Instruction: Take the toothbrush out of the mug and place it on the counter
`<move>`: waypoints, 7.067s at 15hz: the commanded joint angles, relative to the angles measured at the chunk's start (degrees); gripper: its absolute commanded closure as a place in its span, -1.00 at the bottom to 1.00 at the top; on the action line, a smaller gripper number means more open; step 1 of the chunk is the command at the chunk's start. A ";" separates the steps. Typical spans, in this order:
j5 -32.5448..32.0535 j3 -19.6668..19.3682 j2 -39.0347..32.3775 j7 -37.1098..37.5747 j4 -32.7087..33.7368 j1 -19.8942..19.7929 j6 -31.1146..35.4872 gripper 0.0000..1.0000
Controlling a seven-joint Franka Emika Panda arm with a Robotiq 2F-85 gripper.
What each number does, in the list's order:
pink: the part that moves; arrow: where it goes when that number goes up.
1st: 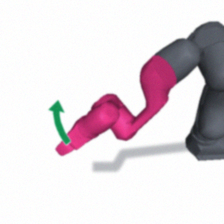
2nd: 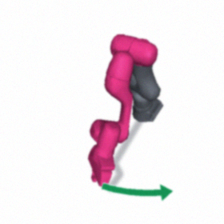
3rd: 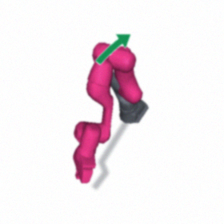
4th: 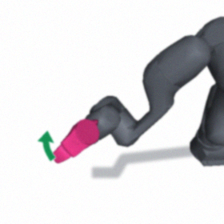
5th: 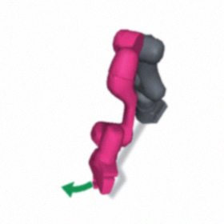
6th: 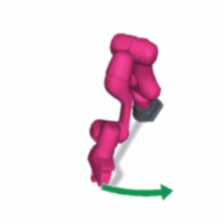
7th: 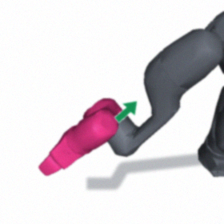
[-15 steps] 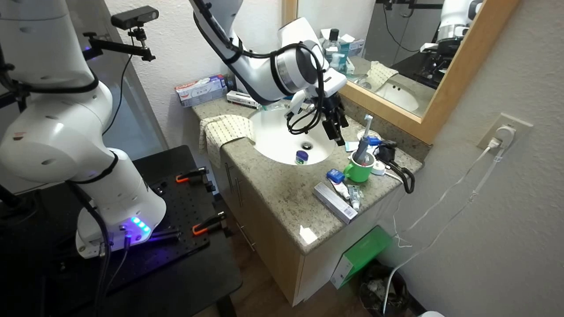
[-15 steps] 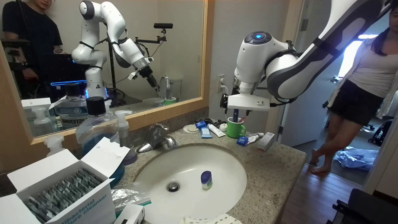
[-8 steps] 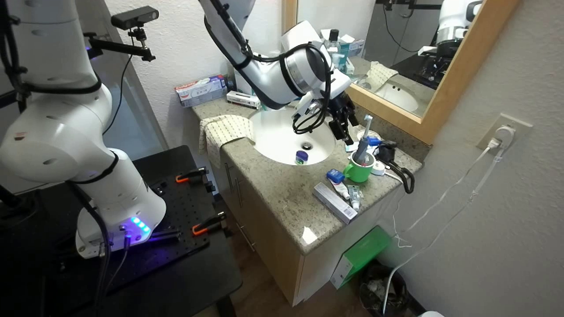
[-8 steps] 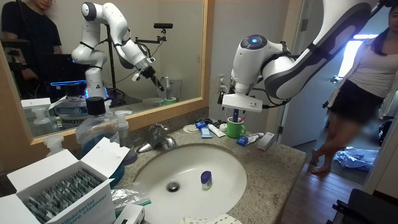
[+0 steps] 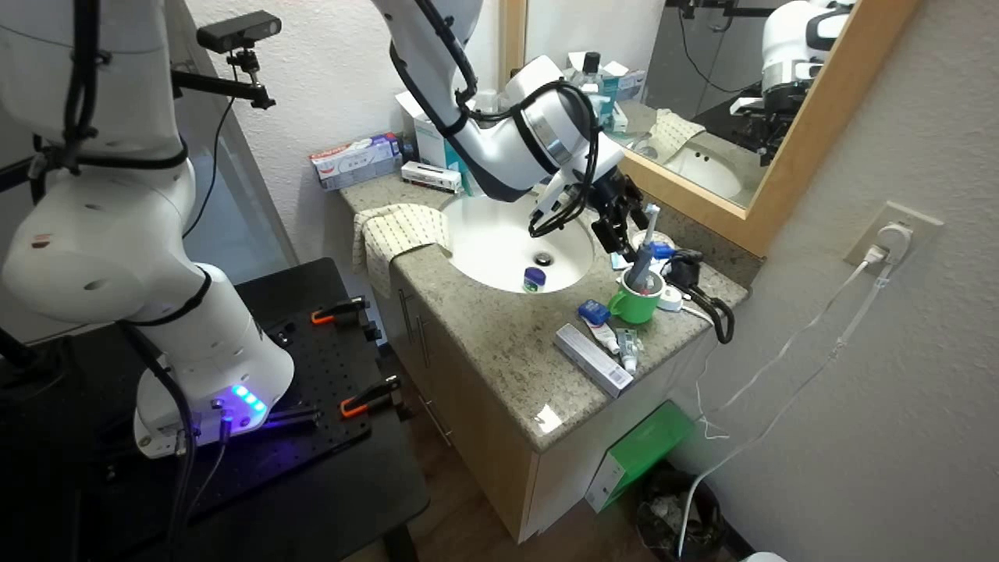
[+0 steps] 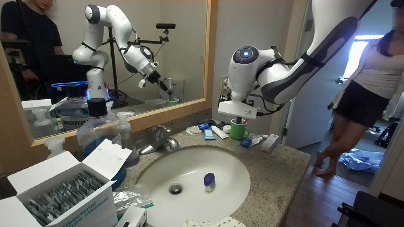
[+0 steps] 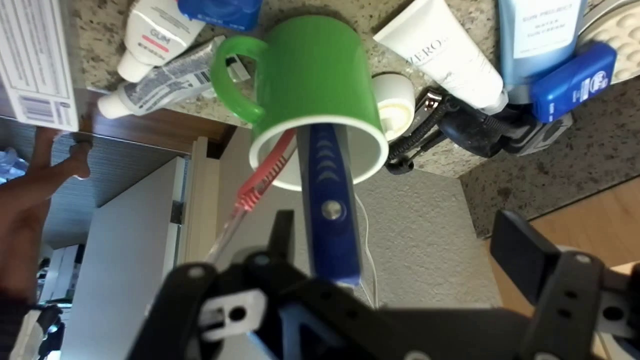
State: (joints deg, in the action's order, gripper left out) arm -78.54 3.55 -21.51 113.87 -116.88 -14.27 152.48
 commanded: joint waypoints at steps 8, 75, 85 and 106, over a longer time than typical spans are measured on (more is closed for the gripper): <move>-2.40 -0.89 -2.52 4.52 3.03 1.31 -3.71 -0.48; -4.26 -8.17 28.96 -11.54 -25.82 6.73 13.57 0.78; -6.95 -9.86 24.97 -8.96 -27.14 5.16 12.95 0.78; -33.22 -11.24 13.06 14.37 -17.83 4.15 14.19 0.78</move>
State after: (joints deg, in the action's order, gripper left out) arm -107.98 -8.04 -7.17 124.67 -136.98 -9.91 164.67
